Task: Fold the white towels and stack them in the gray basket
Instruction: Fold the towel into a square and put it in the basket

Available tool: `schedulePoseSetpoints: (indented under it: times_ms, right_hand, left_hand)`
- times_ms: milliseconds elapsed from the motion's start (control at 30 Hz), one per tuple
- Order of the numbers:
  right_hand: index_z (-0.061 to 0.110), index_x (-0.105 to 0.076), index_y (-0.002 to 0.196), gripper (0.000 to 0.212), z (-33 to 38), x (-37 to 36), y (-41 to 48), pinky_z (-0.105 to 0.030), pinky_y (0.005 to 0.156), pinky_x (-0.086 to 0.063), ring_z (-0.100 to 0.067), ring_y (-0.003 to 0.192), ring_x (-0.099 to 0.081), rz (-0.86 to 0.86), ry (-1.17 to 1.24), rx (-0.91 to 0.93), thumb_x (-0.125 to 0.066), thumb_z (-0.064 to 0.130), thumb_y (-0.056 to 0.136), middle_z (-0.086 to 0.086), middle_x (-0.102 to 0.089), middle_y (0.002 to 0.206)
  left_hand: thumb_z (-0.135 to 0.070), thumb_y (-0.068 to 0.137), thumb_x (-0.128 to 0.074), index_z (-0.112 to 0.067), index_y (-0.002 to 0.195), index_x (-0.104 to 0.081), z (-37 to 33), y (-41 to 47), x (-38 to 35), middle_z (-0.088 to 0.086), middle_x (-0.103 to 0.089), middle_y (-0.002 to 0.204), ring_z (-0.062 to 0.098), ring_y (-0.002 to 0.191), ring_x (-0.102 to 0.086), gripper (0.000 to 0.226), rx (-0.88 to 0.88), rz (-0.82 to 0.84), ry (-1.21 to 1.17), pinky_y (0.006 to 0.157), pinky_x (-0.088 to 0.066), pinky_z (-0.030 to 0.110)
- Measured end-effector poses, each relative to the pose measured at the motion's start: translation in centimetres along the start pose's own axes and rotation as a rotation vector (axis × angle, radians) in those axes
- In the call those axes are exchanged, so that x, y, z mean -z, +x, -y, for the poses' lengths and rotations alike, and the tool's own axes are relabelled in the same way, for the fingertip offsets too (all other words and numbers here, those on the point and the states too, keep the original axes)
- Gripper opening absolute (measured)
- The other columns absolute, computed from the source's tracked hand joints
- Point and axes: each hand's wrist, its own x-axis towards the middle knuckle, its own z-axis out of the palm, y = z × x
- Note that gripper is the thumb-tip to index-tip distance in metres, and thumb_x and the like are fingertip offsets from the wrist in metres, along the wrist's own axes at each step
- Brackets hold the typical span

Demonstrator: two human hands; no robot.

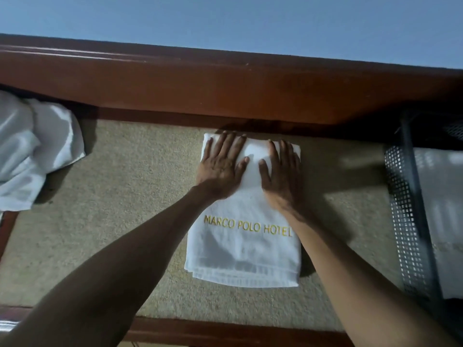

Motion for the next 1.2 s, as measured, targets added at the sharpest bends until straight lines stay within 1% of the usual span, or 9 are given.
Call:
schedulePoseSetpoints:
  times_ms: [333, 567, 767, 900, 967, 1000, 1067, 1133, 1200]
  right_hand:
    - [0.007, -0.024, 0.16, 0.066, 2.6, 3.7, -4.6, -0.05, 0.123, -0.022, -0.033, 0.155, -0.019, 0.263, 0.011, -0.05, -0.03, 0.043, 0.105, -0.021, -0.018, 0.166]
    - [0.011, -0.028, 0.159, 0.064, 2.0, 8.0, -12.9, -0.05, 0.126, -0.016, -0.029, 0.157, -0.011, 0.333, 0.184, 0.039, -0.034, 0.042, 0.104, -0.013, -0.019, 0.168]
    - [0.006, -0.03, 0.158, 0.063, 0.2, 10.0, -17.4, -0.053, 0.123, -0.024, -0.03, 0.157, -0.012, 0.316, 0.253, 0.086, -0.044, 0.036, 0.104, -0.013, -0.022, 0.167]
    - [0.007, -0.018, 0.161, 0.066, -0.7, 11.5, -18.9, -0.041, 0.128, -0.013, -0.021, 0.158, -0.005, 0.432, 0.276, 0.05, -0.036, 0.041, 0.108, -0.008, -0.01, 0.17]
    - [0.009, -0.026, 0.159, 0.061, -1.2, 12.4, -18.5, -0.034, 0.126, -0.016, -0.017, 0.156, -0.014, 0.448, 0.324, 0.02, -0.039, 0.04, 0.108, -0.006, -0.019, 0.169]
    - [0.008, -0.038, 0.154, 0.055, -1.5, 12.7, -17.9, -0.036, 0.125, -0.024, -0.018, 0.153, -0.026, 0.413, 0.362, 0.013, -0.041, 0.037, 0.108, -0.007, -0.032, 0.164]
    - [0.008, -0.056, 0.134, 0.036, -1.9, 13.2, -16.1, -0.044, 0.11, -0.044, -0.021, 0.133, -0.05, 0.304, 0.432, -0.011, -0.046, 0.028, 0.106, -0.006, -0.054, 0.14]
    - [0.011, -0.057, 0.125, 0.025, -2.1, 12.9, -13.7, -0.044, 0.09, -0.052, -0.022, 0.112, -0.058, 0.251, 0.465, -0.131, -0.051, 0.023, 0.103, -0.003, -0.056, 0.122]
    - [0.014, -0.052, 0.129, 0.032, -2.1, 11.9, -10.9, -0.042, 0.082, -0.053, -0.024, 0.105, -0.06, 0.301, 0.463, -0.311, -0.053, 0.031, 0.102, -0.004, -0.054, 0.121]
  left_hand:
    - [-0.048, 0.109, -0.019, -0.022, 0.166, -0.005, -2.5, -7.4, -0.2, 0.002, 0.002, 0.173, 0.021, 0.159, 0.005, 0.064, 0.049, -0.043, -0.077, 0.128, -0.004, 0.048]
    - [-0.051, 0.109, -0.016, -0.024, 0.165, 0.003, -3.4, -16.8, -0.6, -0.003, 0.008, 0.172, 0.016, 0.158, 0.011, 0.065, 0.052, -0.003, -0.046, 0.129, 0.0, 0.045]
    - [-0.051, 0.109, -0.021, -0.027, 0.165, 0.002, -3.9, -21.7, -0.3, -0.008, 0.006, 0.172, 0.013, 0.158, 0.008, 0.065, 0.085, -0.008, -0.108, 0.128, -0.003, 0.043]
    - [-0.049, 0.11, -0.026, -0.031, 0.164, 0.003, -3.7, -23.5, 0.2, -0.014, 0.01, 0.171, 0.008, 0.157, 0.011, 0.064, 0.105, 0.07, -0.215, 0.126, -0.003, 0.039]
    - [-0.046, 0.109, -0.036, -0.03, 0.164, -0.018, -3.4, -23.5, 1.2, -0.009, -0.01, 0.172, 0.013, 0.158, -0.009, 0.06, 0.103, 0.044, -0.294, 0.125, -0.016, 0.042]
    - [-0.042, 0.107, -0.042, -0.025, 0.158, -0.038, -3.2, -23.1, 1.9, -0.003, -0.031, 0.167, 0.02, 0.153, -0.031, 0.054, 0.111, -0.024, -0.342, 0.121, -0.03, 0.047]
    - [-0.032, 0.099, -0.052, -0.015, 0.13, -0.066, -2.7, -21.5, 3.8, 0.006, -0.067, 0.135, 0.03, 0.118, -0.065, 0.039, 0.206, -0.217, -0.412, 0.094, -0.056, 0.051]
    - [-0.029, 0.095, -0.057, -0.018, 0.121, -0.068, -1.9, -19.1, 5.4, 0.002, -0.074, 0.114, 0.028, 0.101, -0.067, 0.03, 0.382, -0.306, -0.419, 0.079, -0.058, 0.045]
    - [-0.033, 0.098, -0.06, -0.019, 0.129, -0.061, -1.3, -16.3, 7.1, 0.001, -0.071, 0.117, 0.027, 0.105, -0.065, 0.034, 0.53, -0.223, -0.488, 0.085, -0.054, 0.043]
